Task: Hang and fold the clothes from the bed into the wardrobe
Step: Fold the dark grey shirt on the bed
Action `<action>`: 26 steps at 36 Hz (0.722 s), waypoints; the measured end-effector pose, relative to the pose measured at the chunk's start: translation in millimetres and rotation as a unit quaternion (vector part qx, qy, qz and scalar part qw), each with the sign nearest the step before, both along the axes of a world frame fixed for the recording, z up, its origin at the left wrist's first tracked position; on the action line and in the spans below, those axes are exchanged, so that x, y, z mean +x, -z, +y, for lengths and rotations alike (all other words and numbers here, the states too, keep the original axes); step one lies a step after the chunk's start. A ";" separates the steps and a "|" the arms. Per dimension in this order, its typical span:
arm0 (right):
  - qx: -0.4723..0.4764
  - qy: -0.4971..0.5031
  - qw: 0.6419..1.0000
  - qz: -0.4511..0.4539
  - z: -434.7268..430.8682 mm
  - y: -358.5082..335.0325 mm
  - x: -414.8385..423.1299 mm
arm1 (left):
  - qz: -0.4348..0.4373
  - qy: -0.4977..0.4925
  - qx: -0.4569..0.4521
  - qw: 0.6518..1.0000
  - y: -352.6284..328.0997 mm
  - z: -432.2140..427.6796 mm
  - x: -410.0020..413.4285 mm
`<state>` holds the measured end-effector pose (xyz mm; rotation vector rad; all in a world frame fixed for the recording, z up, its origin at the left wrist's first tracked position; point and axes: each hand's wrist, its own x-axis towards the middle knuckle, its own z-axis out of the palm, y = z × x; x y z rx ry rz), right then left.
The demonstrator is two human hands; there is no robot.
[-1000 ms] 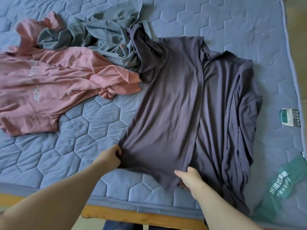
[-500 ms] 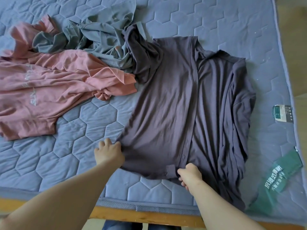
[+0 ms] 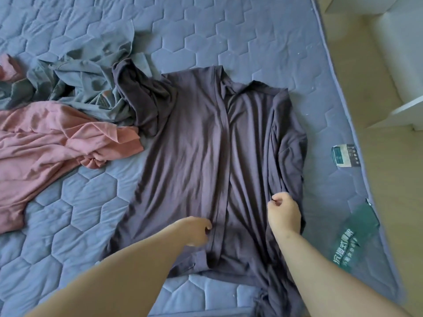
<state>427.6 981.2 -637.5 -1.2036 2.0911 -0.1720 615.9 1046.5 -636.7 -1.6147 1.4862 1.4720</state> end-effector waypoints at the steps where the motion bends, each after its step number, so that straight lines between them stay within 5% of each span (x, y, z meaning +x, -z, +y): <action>1: -0.006 -0.001 1.000 -0.005 -6.2 1.4 -2.9 | -0.006 -0.024 -0.012 1.000 -2.2 -10.2 -3.8; 9: 0.001 -0.079 0.996 0.037 -39.3 15.1 -8.1 | 0.056 -0.305 -0.103 0.945 7.5 -91.7 -30.9; 13: 0.019 -0.093 0.993 0.075 -52.3 24.7 -13.4 | 0.092 -0.359 -0.099 0.923 10.8 -128.3 -44.9; 17: -0.025 -0.005 0.999 -0.024 -68.0 23.5 -32.0 | 0.133 -0.427 -0.067 0.892 8.3 -157.0 -62.1; 22: -0.185 -0.058 0.975 -0.104 -63.9 4.2 -24.2 | 0.206 -0.519 -0.011 0.829 -4.7 -172.8 -64.6; 26: -0.116 -0.079 0.950 -0.279 -68.1 -10.6 -12.9 | 0.260 -0.522 -0.012 0.812 -14.7 -188.1 -71.7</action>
